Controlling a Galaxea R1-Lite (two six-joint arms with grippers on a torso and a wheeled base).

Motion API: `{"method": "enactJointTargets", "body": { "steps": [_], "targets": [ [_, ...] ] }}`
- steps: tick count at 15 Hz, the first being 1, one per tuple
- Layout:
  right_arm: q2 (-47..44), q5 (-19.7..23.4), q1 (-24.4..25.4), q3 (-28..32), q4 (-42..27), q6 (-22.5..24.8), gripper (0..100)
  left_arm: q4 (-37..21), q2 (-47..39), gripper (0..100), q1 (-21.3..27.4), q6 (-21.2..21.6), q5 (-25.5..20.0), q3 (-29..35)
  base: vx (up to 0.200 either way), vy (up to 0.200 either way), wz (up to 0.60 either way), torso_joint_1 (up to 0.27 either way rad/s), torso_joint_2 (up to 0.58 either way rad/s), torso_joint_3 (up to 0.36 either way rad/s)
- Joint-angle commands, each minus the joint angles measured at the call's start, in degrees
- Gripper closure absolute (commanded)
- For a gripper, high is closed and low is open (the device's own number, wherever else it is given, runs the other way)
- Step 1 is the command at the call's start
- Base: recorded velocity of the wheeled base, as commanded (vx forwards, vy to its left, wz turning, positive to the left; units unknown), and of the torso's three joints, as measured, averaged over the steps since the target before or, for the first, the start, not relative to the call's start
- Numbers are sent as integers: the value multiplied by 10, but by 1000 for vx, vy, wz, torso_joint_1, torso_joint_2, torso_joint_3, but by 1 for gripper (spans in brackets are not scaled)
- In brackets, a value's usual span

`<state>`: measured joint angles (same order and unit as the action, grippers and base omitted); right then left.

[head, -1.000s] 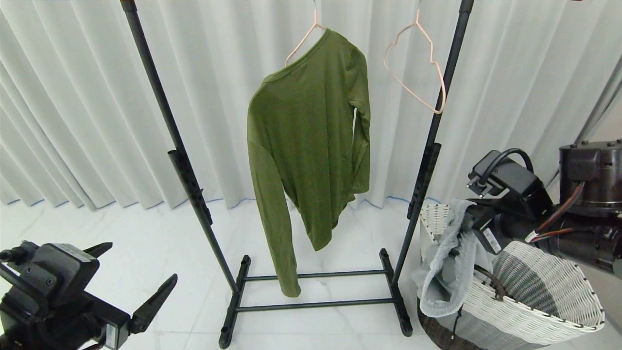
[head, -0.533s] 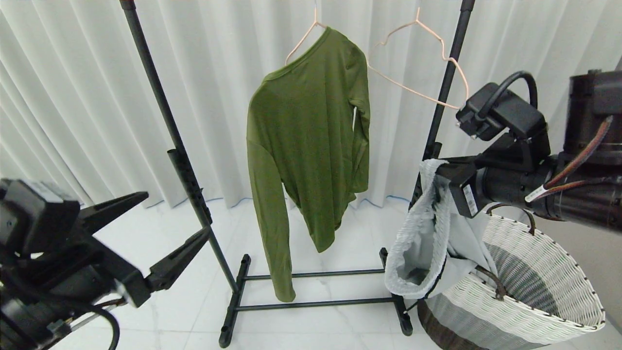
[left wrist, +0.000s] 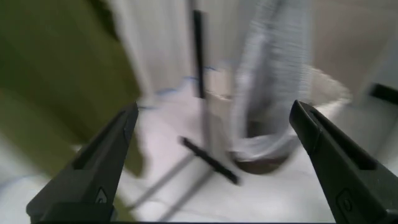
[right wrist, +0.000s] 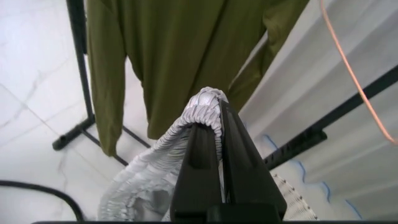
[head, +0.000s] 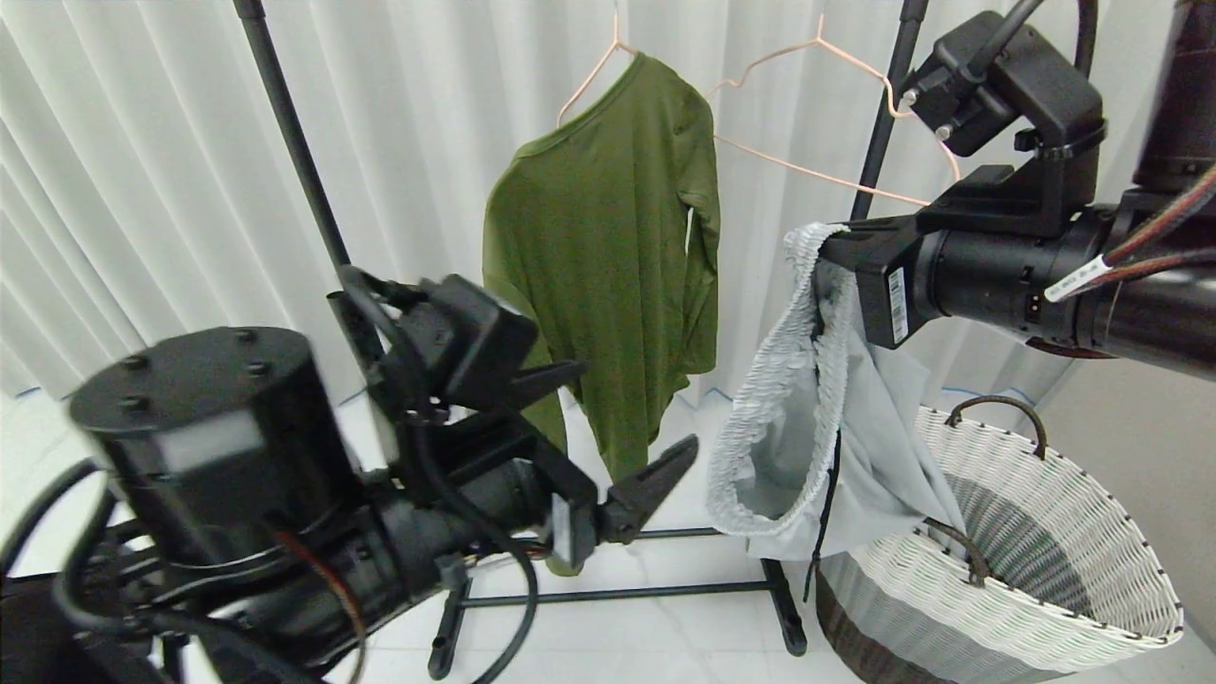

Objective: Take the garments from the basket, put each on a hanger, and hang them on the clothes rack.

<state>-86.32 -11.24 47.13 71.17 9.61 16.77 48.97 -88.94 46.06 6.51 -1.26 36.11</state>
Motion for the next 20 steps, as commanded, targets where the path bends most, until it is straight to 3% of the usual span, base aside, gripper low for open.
{"method": "enactJointTargets", "body": {
  "steps": [1,6,15,16,18,20],
  "targets": [
    [4,0,7,2,1,-4,100,-12,-108,0,30,-49,2,60,0,0,0,0,0,0],
    [19,0,38,4,1,-11,100,-56,-190,0,7,-120,0,119,0,0,0,0,0,0],
    [37,0,45,2,-13,-11,100,-67,-211,0,-11,-122,1,80,0,0,0,0,0,0],
    [37,0,45,2,-13,-11,100,-67,-207,100,-11,-122,2,68,0,0,0,0,0,0],
    [37,0,45,2,-13,-11,100,-67,-197,100,-11,-122,12,51,0,0,0,0,0,0],
    [34,0,44,-2,-13,-22,100,-65,-178,100,-5,-123,72,25,0,0,0,0,0,0]
  ]
}}
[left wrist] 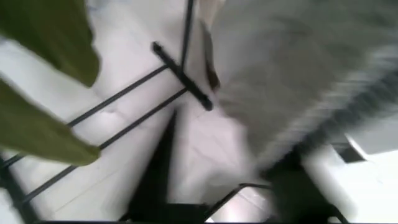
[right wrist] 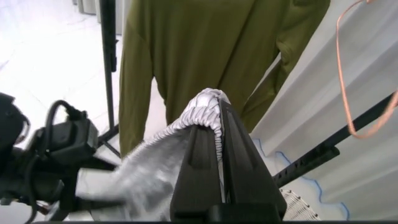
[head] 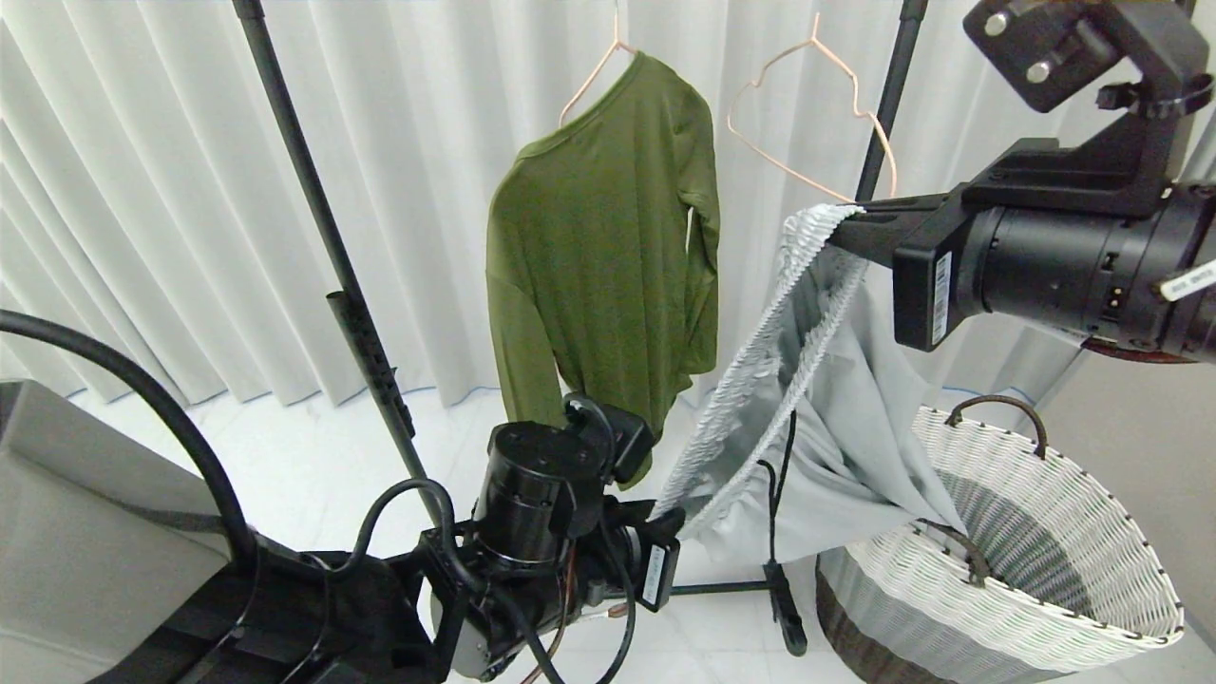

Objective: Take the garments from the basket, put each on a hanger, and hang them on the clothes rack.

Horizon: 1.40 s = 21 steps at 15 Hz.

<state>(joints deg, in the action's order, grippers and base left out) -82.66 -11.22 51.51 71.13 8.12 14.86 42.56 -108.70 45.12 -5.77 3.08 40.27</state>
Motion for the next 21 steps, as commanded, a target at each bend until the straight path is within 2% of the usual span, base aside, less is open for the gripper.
{"method": "enactJointTargets", "body": {
  "steps": [1,3,4,5,8,9,10,12,14,15,18,21],
  "targets": [
    [-6,0,0,-2,1,-19,100,-1,40,100,10,1,77,-34,0,0,0,0,0,0],
    [-9,0,0,-6,1,-28,100,-7,82,100,12,3,107,-55,0,0,0,0,0,0],
    [-15,0,0,-18,6,-29,100,-70,154,100,6,4,107,-53,0,0,0,0,0,0],
    [-19,-1,0,-21,7,-29,100,-149,208,100,-6,3,107,-23,0,0,0,0,0,0],
    [-22,-4,-2,-20,10,-29,100,-391,308,100,-51,1,106,148,0,0,0,0,0,0],
    [-21,-12,-4,-19,10,-29,100,-436,317,100,-55,1,106,185,0,0,0,0,0,0],
    [-19,-42,-10,-13,15,-29,100,-514,329,100,-58,1,106,258,0,0,0,0,0,0],
    [-8,-65,-32,0,17,-28,100,-587,326,100,-59,2,106,357,0,0,0,0,0,0],
    [3,-65,-66,30,9,-25,100,-621,313,100,-59,19,107,422,0,0,0,0,0,0],
    [8,-65,-85,52,-3,-24,100,-638,314,100,-60,48,108,440,0,0,0,0,0,0],
    [17,-61,-111,102,-39,-24,100,-649,319,100,-57,70,113,467,0,0,0,0,0,0],
    [36,-61,-111,103,-50,-11,100,-648,322,100,-6,70,115,485,0,0,0,0,0,0]
  ]
}}
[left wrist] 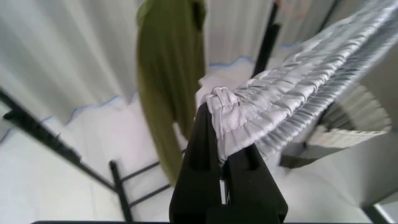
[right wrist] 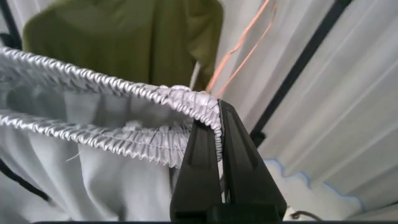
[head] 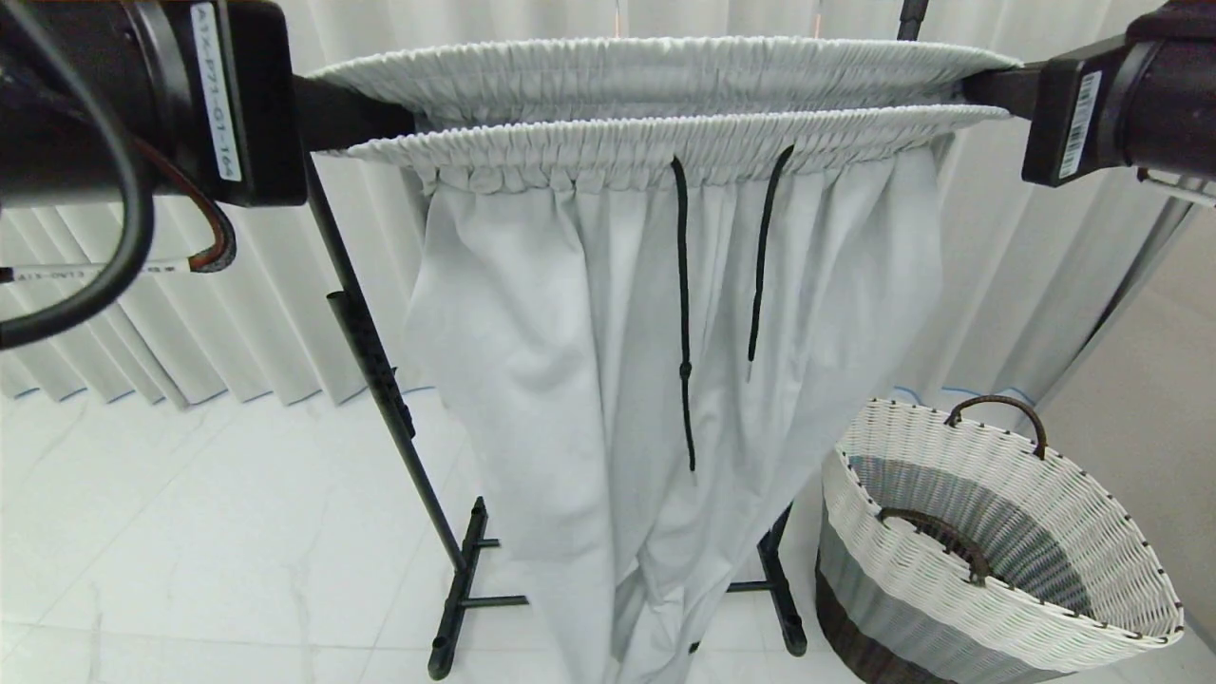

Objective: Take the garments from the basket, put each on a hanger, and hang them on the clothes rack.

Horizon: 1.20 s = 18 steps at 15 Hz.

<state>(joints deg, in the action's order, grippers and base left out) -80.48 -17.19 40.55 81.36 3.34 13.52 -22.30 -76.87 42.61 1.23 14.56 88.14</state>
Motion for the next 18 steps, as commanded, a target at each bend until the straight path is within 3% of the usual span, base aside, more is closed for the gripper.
{"method": "enactJointTargets", "body": {
  "steps": [1,5,9,11,13,14,15,16,18],
  "targets": [
    [24,-1,-1,2,-25,14,100,1,4,100,40,0,17,1,0,0,0,0,0,0],
    [69,10,1,8,-115,26,100,12,-1,100,117,-8,134,-50,0,0,0,0,0,0],
    [120,22,1,6,-204,26,100,113,-30,100,127,-3,141,-53,0,0,0,0,0,0],
    [151,47,19,9,-273,26,100,151,-50,100,126,0,141,-46,0,0,0,0,0,0],
    [188,94,103,-1,-359,22,100,166,-68,100,122,1,140,-39,0,0,0,0,0,0],
    [192,95,131,-9,-369,21,100,170,-71,100,121,1,140,-39,0,0,0,0,0,0],
    [195,95,190,-31,-372,9,100,183,-79,100,121,2,139,-31,0,0,0,0,0,0],
    [193,95,219,-39,-370,-4,100,188,-86,100,119,2,139,-24,0,0,0,0,0,0],
    [192,93,230,-43,-369,-9,100,187,-88,100,110,2,139,-22,0,0,0,0,0,0]
  ]
}}
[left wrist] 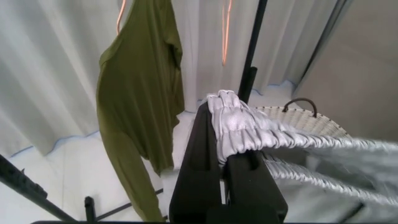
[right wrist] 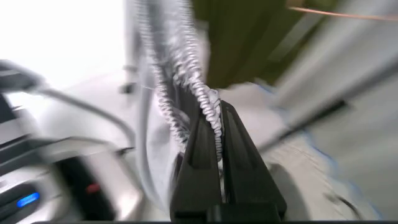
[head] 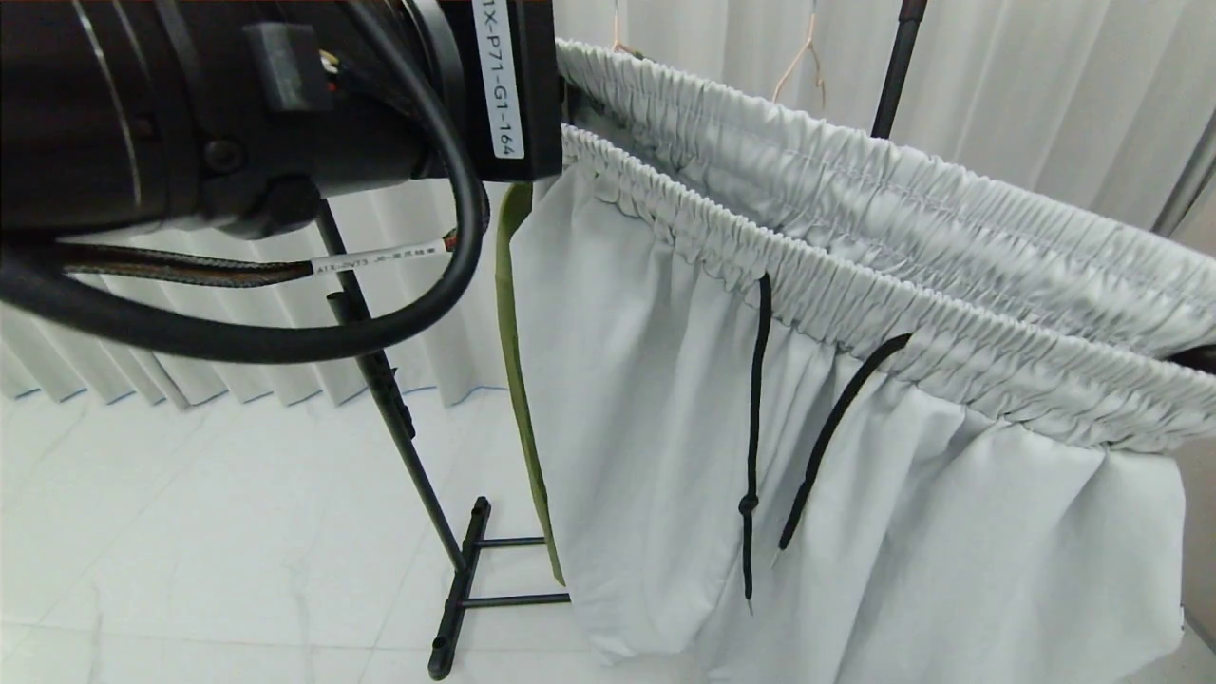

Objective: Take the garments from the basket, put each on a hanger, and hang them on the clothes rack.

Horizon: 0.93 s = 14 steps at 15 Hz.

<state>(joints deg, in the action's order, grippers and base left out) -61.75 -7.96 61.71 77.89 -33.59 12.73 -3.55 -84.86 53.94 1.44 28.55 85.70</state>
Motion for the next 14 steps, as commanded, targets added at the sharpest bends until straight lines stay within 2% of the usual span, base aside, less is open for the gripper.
{"method": "enactJointTargets", "body": {
  "steps": [1,3,4,5,7,9,10,11,13,14],
  "targets": [
    [5,0,15,-6,0,-2,100,-1,-6,100,-5,1,0,3,0,0,0,0,0,0],
    [3,-3,-49,-6,-3,-2,100,-17,18,100,-5,1,0,-2,0,0,0,0,0,0],
    [-7,-3,-113,-3,0,0,100,-72,42,100,-5,-3,-1,-4,0,0,0,0,0,0],
    [-22,-3,-156,4,13,1,100,-117,63,100,-4,-9,-3,-5,0,0,0,0,0,0],
    [-58,-1,-206,11,97,0,100,-188,102,100,2,-27,-6,-19,0,0,0,0,0,0],
    [-103,2,-209,12,200,0,100,-227,136,100,47,-38,-10,-35,0,0,0,0,0,0],
    [-116,3,-208,14,223,0,100,-233,145,100,62,-43,-9,-43,0,0,0,0,0,0],
    [-146,4,-208,21,278,0,100,-233,168,100,96,-47,-10,-78,0,0,0,0,0,0],
    [-165,3,-207,31,303,0,100,-233,181,100,113,-47,-10,-92,0,0,0,0,0,0],
    [-174,4,-206,41,313,0,100,-233,182,100,172,-47,-10,-91,0,0,0,0,0,0]
  ]
}}
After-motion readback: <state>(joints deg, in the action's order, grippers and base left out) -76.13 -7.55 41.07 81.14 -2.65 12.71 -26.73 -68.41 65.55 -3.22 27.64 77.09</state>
